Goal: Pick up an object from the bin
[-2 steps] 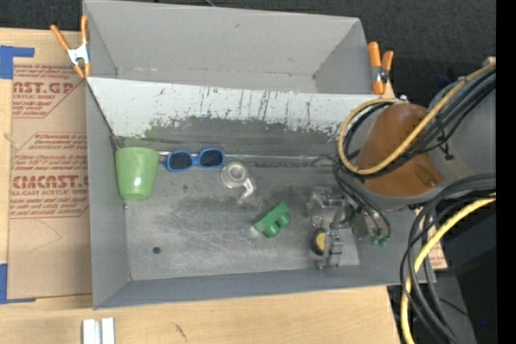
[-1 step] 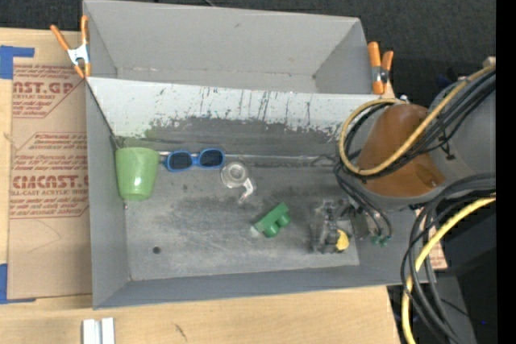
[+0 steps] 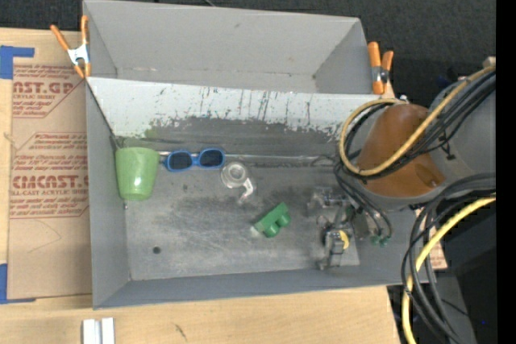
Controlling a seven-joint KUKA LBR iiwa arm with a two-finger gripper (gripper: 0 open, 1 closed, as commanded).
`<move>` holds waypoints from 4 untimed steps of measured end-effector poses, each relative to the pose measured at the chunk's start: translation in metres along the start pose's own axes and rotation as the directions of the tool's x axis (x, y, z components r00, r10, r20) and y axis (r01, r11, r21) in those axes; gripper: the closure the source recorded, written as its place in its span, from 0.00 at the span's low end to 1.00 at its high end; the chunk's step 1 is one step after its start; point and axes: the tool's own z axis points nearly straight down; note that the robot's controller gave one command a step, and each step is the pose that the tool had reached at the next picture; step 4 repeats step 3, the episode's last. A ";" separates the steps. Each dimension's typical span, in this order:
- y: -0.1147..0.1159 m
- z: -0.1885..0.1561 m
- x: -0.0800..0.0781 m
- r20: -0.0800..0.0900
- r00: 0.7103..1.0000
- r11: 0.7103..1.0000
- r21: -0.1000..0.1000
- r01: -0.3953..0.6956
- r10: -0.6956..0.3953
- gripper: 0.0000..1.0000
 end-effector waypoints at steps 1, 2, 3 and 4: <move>-0.049 -0.008 -0.029 0.005 1.000 1.000 0.002 -0.030 0.030 0.00; -0.046 -0.008 -0.027 0.000 1.000 1.000 0.001 -0.026 0.026 1.00; -0.031 -0.135 -0.030 0.011 0.999 0.999 0.002 -0.038 0.038 1.00; -0.031 -0.135 -0.030 0.011 0.999 0.999 0.002 -0.038 0.038 1.00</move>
Offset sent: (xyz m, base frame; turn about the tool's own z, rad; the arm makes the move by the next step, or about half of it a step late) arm 0.0271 -0.0466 0.0080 0.0268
